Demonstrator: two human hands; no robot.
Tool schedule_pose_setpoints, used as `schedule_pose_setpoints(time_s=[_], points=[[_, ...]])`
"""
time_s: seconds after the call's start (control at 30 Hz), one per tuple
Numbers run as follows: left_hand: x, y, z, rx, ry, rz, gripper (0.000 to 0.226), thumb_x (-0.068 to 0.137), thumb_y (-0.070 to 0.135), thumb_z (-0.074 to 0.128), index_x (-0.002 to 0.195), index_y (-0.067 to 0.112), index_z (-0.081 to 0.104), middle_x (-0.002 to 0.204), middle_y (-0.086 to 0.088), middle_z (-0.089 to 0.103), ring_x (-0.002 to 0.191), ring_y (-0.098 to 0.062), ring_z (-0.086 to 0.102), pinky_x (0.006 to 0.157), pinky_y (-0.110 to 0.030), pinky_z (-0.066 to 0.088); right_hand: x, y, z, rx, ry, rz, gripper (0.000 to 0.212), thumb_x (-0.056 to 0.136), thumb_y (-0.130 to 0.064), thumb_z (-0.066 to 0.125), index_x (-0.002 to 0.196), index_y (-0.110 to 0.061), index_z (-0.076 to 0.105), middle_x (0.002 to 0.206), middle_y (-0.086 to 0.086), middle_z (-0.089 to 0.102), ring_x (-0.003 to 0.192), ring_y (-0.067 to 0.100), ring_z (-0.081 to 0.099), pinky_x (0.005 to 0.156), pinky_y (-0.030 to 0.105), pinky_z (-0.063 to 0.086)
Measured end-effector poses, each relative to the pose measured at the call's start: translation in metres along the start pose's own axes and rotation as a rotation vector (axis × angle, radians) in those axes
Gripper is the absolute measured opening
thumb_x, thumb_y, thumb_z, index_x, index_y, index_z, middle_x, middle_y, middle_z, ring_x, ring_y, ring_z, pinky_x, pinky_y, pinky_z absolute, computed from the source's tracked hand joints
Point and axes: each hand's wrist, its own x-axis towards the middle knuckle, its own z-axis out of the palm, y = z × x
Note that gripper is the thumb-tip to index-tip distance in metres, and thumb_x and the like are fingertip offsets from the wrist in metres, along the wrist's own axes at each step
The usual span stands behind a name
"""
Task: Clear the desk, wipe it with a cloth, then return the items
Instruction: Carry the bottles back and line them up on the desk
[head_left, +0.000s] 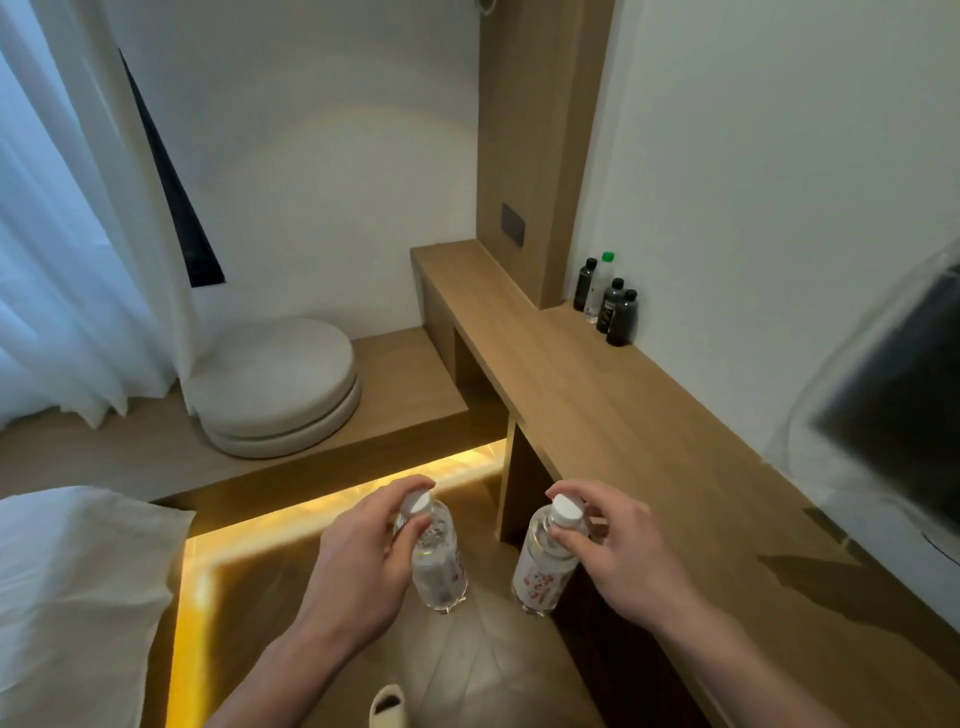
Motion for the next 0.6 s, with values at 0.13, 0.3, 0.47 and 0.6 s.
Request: schedule_pose_setpoints(time_s=[0.13, 0.3, 0.47, 0.6], points=[[0.066, -0.019, 0.009, 0.034, -0.036, 0.015, 0.037, 0.096, 0.027, 0.067, 0.128, 0.045, 0.062, 0.12, 0.028, 0.064, 0.114, 0.004, 0.058, 0.096, -0.032, 0.058, 0.056, 0.007, 0.007, 0.002, 0.023, 0.03, 0.034, 0.093, -0.032, 0.074, 0.12, -0.049, 0.062, 0.119, -0.031, 0.06, 0.111, -0.008, 0.056, 0.086, 0.023, 0.059], [0.163, -0.041, 0.012, 0.047, -0.119, 0.074, 0.038, 0.096, 0.029, 0.069, 0.13, 0.044, 0.061, 0.119, 0.03, 0.063, 0.113, 0.004, 0.058, 0.095, -0.029, 0.057, 0.125, 0.011, 0.011, 0.003, 0.091, 0.107, 0.037, 0.091, -0.03, 0.076, 0.112, -0.056, 0.059, 0.117, -0.032, 0.06, 0.11, -0.006, 0.057, 0.08, 0.018, 0.056], [0.254, -0.05, 0.017, 0.048, -0.201, 0.18, 0.038, 0.095, 0.028, 0.069, 0.132, 0.037, 0.064, 0.121, 0.022, 0.066, 0.112, -0.004, 0.062, 0.095, -0.033, 0.058, 0.178, 0.017, 0.009, 0.028, 0.246, 0.172, 0.036, 0.089, -0.025, 0.079, 0.114, -0.048, 0.065, 0.118, -0.029, 0.064, 0.112, -0.006, 0.058, 0.092, 0.027, 0.058], [0.319, -0.049, 0.042, 0.066, -0.284, 0.24, 0.039, 0.096, 0.032, 0.068, 0.133, 0.04, 0.062, 0.124, 0.022, 0.066, 0.116, -0.004, 0.06, 0.096, -0.035, 0.058, 0.212, 0.028, -0.002, 0.026, 0.349, 0.241, 0.037, 0.088, -0.022, 0.08, 0.113, -0.045, 0.067, 0.115, -0.029, 0.065, 0.11, -0.009, 0.058, 0.094, 0.028, 0.057]])
